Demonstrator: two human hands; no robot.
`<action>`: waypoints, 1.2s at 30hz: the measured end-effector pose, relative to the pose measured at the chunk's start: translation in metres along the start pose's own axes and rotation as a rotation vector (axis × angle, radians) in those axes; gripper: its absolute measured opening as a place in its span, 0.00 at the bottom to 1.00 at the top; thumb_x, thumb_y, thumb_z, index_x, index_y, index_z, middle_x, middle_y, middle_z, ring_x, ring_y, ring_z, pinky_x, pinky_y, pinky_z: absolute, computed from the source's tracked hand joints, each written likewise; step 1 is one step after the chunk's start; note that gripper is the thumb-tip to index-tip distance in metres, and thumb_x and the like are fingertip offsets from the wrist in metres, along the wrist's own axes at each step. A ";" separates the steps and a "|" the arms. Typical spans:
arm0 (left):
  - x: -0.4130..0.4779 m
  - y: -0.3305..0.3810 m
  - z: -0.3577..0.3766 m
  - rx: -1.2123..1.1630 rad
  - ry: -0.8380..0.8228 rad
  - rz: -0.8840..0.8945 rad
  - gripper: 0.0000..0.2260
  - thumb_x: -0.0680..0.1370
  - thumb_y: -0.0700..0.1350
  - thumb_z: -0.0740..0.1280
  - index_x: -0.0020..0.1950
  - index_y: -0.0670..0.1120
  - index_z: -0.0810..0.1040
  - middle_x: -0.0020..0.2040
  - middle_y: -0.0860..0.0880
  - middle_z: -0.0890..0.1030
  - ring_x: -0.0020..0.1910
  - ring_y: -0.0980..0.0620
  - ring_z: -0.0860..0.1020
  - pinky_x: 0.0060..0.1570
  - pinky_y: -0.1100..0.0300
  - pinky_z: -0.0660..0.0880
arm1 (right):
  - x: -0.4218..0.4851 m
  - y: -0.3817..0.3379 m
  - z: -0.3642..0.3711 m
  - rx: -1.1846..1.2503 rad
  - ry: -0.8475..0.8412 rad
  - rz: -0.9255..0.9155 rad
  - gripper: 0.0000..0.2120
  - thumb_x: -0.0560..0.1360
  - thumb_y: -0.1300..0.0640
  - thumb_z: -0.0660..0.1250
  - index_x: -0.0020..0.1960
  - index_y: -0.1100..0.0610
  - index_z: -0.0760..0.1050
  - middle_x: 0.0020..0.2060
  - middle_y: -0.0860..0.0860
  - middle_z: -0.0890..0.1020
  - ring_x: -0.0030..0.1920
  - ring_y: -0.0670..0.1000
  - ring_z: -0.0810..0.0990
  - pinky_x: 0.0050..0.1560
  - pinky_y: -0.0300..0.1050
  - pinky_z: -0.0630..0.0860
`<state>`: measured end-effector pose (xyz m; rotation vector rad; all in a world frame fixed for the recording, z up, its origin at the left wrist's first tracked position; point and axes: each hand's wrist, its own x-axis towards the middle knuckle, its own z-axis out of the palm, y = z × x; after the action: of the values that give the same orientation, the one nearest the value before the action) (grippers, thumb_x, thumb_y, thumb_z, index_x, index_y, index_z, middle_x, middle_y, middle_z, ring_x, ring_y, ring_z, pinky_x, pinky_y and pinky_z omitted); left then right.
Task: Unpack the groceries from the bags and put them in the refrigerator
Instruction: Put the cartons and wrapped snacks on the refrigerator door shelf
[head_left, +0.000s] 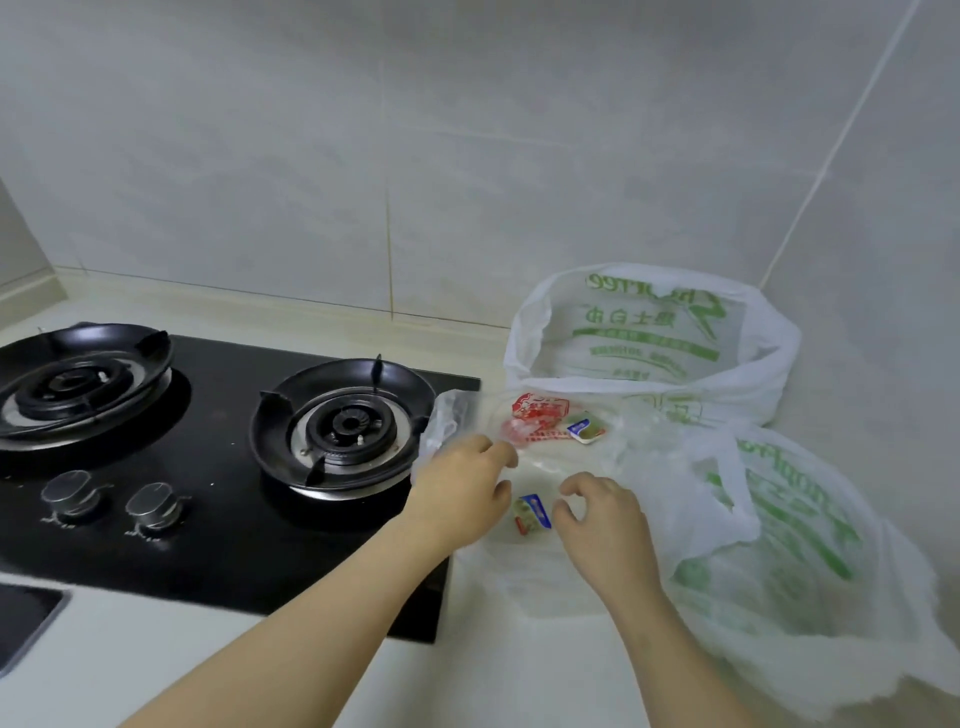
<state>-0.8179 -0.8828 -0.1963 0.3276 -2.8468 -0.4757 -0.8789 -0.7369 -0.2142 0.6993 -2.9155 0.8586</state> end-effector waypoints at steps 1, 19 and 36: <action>0.007 0.002 0.007 -0.004 -0.026 -0.010 0.14 0.79 0.46 0.59 0.64 0.50 0.71 0.60 0.50 0.74 0.58 0.50 0.73 0.49 0.59 0.71 | 0.008 0.007 0.000 0.002 -0.017 -0.007 0.10 0.75 0.56 0.63 0.55 0.55 0.77 0.53 0.52 0.79 0.57 0.54 0.73 0.56 0.47 0.70; 0.058 0.006 0.091 0.063 -0.447 -0.182 0.26 0.73 0.51 0.67 0.70 0.49 0.66 0.64 0.49 0.72 0.62 0.47 0.69 0.61 0.55 0.69 | 0.100 0.100 0.029 -0.280 -0.361 -0.051 0.14 0.74 0.61 0.60 0.59 0.57 0.70 0.57 0.53 0.76 0.59 0.55 0.73 0.52 0.43 0.70; 0.054 0.010 0.076 -0.203 -0.316 -0.374 0.21 0.73 0.38 0.66 0.65 0.46 0.67 0.56 0.46 0.77 0.52 0.49 0.75 0.37 0.66 0.66 | 0.093 0.078 0.025 0.015 -0.405 -0.123 0.24 0.72 0.58 0.68 0.66 0.53 0.69 0.57 0.52 0.73 0.57 0.53 0.73 0.54 0.43 0.71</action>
<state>-0.8910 -0.8656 -0.2526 0.8181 -3.0012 -0.9585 -0.9928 -0.7302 -0.2615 1.1653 -3.1623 0.8094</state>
